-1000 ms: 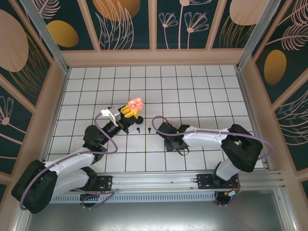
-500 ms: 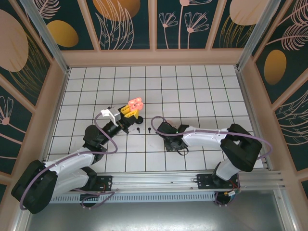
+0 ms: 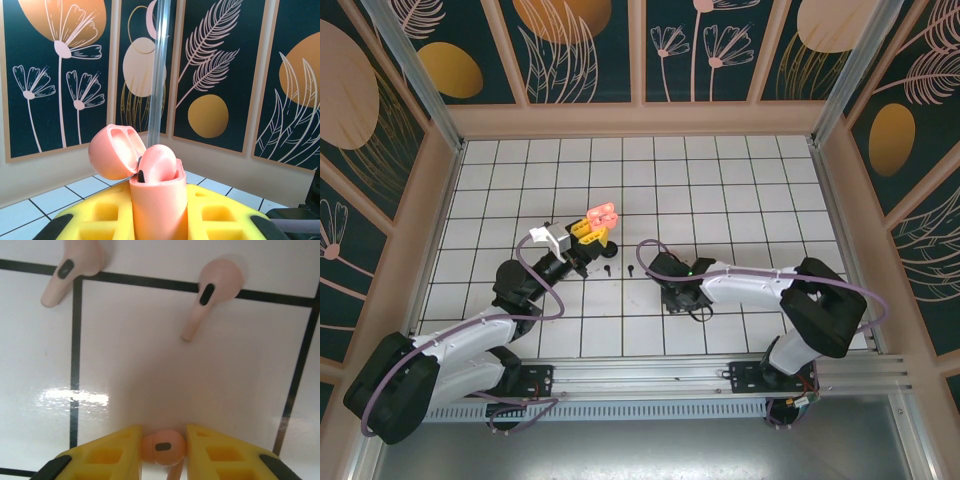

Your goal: Insert wireless bluetooth earbuds into charging case

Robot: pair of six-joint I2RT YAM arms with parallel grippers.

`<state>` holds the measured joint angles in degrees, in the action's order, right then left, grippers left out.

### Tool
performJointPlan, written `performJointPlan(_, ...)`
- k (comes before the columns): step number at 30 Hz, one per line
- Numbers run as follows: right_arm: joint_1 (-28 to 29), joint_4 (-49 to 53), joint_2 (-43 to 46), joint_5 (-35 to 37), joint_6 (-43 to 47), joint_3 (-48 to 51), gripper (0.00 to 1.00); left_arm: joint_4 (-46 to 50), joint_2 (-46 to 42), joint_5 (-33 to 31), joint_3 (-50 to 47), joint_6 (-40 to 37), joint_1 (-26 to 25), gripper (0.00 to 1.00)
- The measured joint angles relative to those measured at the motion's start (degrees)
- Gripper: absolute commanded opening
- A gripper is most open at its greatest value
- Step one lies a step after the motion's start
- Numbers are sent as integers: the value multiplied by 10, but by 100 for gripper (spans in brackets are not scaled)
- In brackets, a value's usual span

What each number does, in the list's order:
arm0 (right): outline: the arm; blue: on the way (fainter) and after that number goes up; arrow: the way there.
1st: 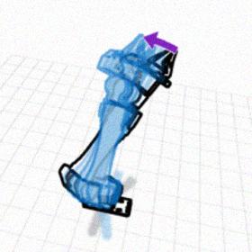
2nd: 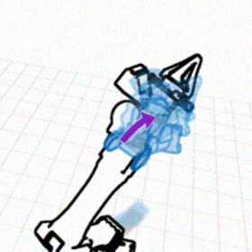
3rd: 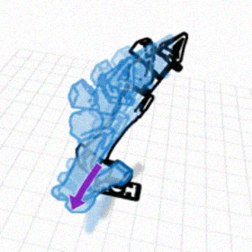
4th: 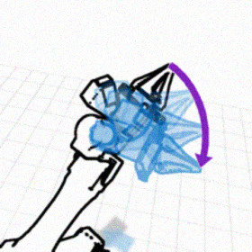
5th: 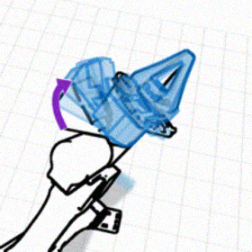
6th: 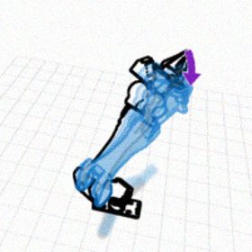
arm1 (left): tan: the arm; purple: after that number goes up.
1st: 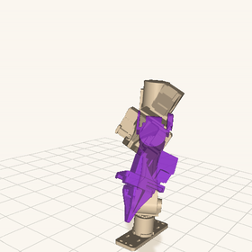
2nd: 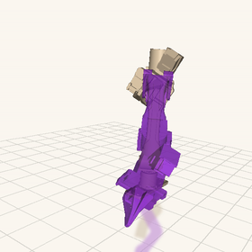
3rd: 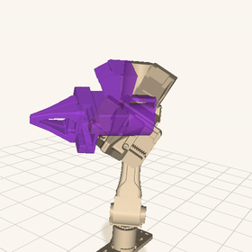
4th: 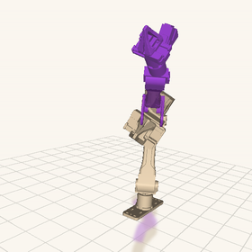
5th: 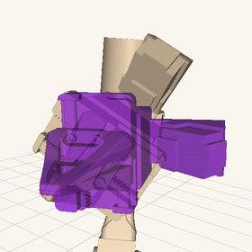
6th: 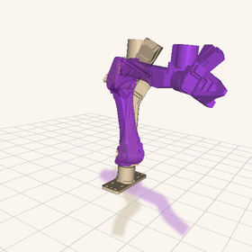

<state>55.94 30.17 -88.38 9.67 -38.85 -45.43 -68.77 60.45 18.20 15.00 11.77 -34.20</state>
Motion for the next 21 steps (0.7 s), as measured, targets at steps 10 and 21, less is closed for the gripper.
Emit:
performJointPlan(10, -1, -23, 117, 27, 40, 3, 25, 9, 0, 10, 7, -1, 0, 0)
performJointPlan(21, -20, -79, 219, 59, 179, -175, 27, 31, 3, 41, 48, -15, 0, 0)
